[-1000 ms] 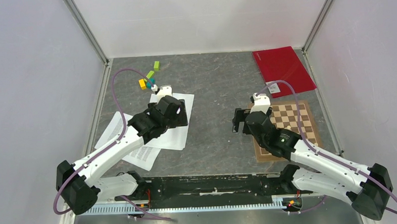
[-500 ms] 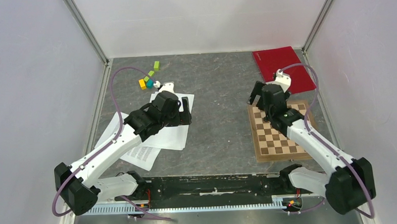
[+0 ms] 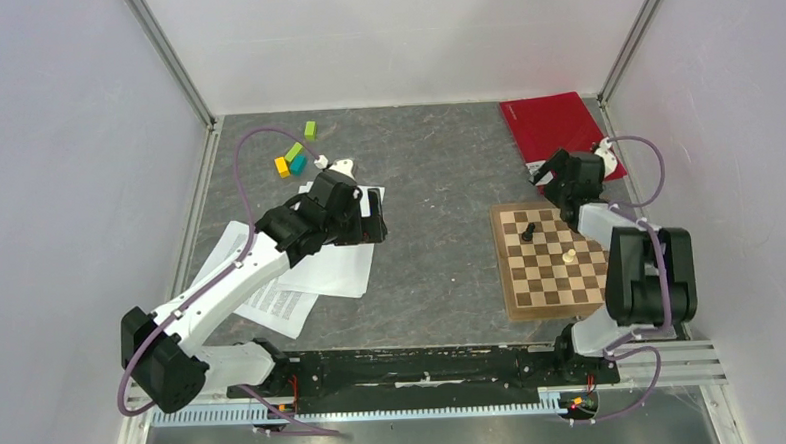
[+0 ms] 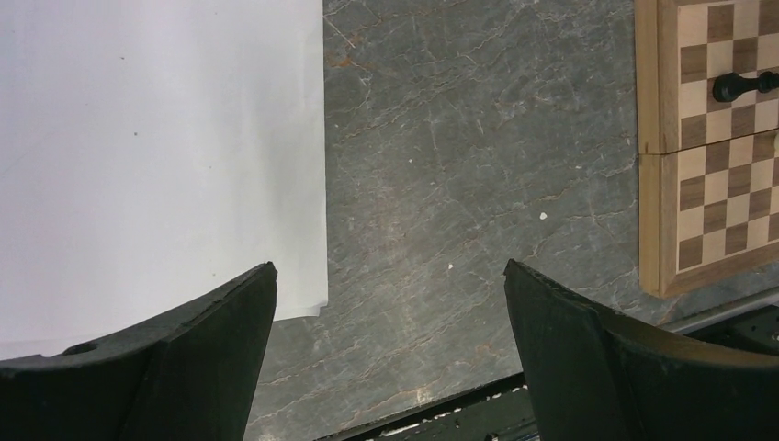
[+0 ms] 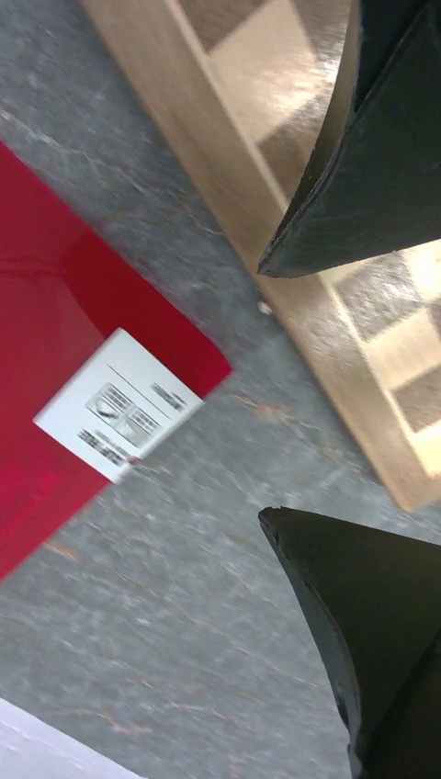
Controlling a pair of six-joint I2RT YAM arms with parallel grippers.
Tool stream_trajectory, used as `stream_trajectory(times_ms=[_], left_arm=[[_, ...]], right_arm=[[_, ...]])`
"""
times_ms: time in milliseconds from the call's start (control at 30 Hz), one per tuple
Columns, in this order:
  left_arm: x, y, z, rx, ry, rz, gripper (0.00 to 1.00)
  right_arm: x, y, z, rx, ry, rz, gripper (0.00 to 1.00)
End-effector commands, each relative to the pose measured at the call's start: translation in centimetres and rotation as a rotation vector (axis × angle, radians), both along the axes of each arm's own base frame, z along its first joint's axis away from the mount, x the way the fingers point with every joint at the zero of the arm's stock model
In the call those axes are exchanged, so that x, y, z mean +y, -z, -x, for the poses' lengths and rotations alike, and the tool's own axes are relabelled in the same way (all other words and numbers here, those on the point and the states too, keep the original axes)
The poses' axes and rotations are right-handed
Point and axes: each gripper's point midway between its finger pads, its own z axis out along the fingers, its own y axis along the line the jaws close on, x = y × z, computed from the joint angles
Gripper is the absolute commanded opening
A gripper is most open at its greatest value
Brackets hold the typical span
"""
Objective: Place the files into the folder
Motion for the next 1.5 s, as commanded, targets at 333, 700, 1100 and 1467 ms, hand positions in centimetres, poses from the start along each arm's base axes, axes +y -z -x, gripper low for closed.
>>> stream_trajectory(times_ms=[333,700,1100,1467], left_arm=[[-1.6,-2.7,-3.4,-0.037,0.005,0.08,0.99],[-1.5,-2.0,-4.3,0.002,0.001,0.1,0.98],[-1.3,-0.7,-5.2,0.064,0.004,0.156,0.97],[-1.6,-0.1,-5.9,0.105,0.006,0.217,0.96]], right_arm=[[-8.5,-2.8,-15.9,-0.238,0.114,0.115,0.98],[-13.5,-2.1,-22.9,-0.191,0.111,0.298,0.98],[-17.8,-1.0,-24.5,-0.135,0.107,0.427,0.98],[-19.9,1.7,-24.7,-0.132,0.092,0.334,0.98]])
